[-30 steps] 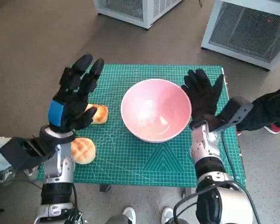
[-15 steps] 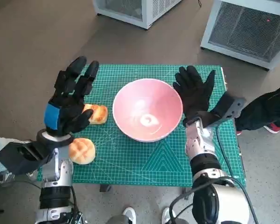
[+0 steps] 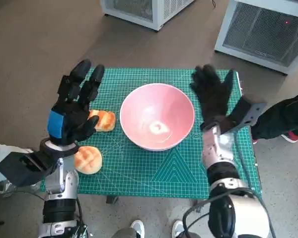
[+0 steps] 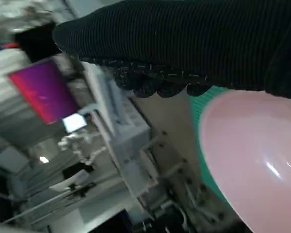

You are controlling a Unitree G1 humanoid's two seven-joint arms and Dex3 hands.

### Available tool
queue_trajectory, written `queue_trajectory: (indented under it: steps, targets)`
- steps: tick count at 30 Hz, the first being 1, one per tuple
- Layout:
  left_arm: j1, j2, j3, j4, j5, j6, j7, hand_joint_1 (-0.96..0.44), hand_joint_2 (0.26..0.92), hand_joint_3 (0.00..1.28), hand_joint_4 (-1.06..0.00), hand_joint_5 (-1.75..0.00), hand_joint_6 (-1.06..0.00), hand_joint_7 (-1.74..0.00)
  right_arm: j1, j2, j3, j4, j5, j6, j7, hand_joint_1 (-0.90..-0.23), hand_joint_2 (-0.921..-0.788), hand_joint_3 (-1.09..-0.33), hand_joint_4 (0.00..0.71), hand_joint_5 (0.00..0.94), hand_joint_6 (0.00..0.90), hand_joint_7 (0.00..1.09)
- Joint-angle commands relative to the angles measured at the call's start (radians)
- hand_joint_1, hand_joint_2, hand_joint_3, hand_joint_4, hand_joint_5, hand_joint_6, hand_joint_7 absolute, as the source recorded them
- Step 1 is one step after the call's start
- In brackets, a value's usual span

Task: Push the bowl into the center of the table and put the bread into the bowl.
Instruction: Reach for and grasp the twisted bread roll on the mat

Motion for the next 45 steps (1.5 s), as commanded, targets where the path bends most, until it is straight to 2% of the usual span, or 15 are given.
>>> queue_trajectory:
  steps: [1,5,9,15,18,19,23,26,34,45]
  targets:
    - [-0.018,-0.004,-0.016,-0.009,0.018,0.004,0.012,-0.66,0.921,0.34,-0.21,0.00,-0.05,-0.41,0.049,-0.014,0.033,-0.037,-0.019,-0.104,0.078,-0.711,-0.921,-0.827,0.233,0.011,0.252,0.21]
    - [-0.036,-0.003,-0.027,-0.005,0.024,0.009,0.016,-0.66,0.921,0.34,-0.21,0.00,-0.04,-0.41,0.081,-0.023,0.063,-0.089,-0.022,-0.213,0.154,-0.737,-0.921,-0.815,0.230,0.008,0.254,0.21]
    - [-0.063,-0.002,-0.039,0.011,0.036,0.010,0.015,-0.67,0.921,0.34,-0.21,0.00,-0.03,-0.40,0.117,-0.037,0.094,-0.164,-0.020,-0.312,0.217,-0.739,-0.921,-0.836,0.228,0.005,0.262,0.22]
    - [-0.113,-0.001,-0.054,0.033,0.036,0.022,0.002,-0.67,0.921,0.34,-0.20,0.00,-0.03,-0.39,0.166,-0.056,0.135,-0.289,-0.022,-0.386,0.240,-0.738,-0.921,-0.848,0.233,0.007,0.271,0.24]
    - [-0.139,-0.001,-0.058,0.048,0.029,0.028,-0.010,-0.67,0.921,0.34,-0.20,0.00,-0.04,-0.39,0.190,-0.056,0.149,-0.354,-0.006,-0.387,0.246,-0.735,-0.921,-0.845,0.241,0.010,0.275,0.25]
    - [-0.152,-0.001,-0.060,0.051,0.025,0.034,-0.014,-0.67,0.921,0.34,-0.20,0.00,-0.04,-0.39,0.204,-0.054,0.154,-0.392,0.007,-0.377,0.251,-0.735,-0.921,-0.844,0.242,0.010,0.275,0.25]
    - [-0.188,-0.005,-0.064,0.057,0.016,0.049,-0.029,-0.66,0.921,0.33,-0.20,0.00,-0.05,-0.39,0.252,-0.043,0.173,-0.519,0.049,-0.332,0.258,-0.750,-0.921,-0.789,0.258,0.015,0.296,0.27]
    - [-0.210,-0.007,-0.067,0.061,0.012,0.053,-0.040,-0.66,0.921,0.33,-0.20,0.00,-0.05,-0.40,0.290,-0.037,0.194,-0.605,0.063,-0.305,0.252,-0.773,-0.921,-0.733,0.271,0.019,0.313,0.29]
    - [-0.260,0.003,-0.064,0.077,0.014,0.041,-0.067,-0.68,0.921,0.33,-0.20,0.00,0.00,-0.49,0.353,-0.046,0.233,-0.750,0.056,-0.274,0.236,-0.777,-0.921,-0.696,0.285,0.020,0.304,0.30]
    - [-0.311,0.047,-0.033,0.146,0.041,-0.029,-0.090,-0.69,0.921,0.32,-0.20,0.00,0.00,-0.50,0.371,-0.063,0.249,-0.789,0.037,-0.267,0.211,-0.774,-0.921,-0.712,0.285,0.013,0.284,0.31]
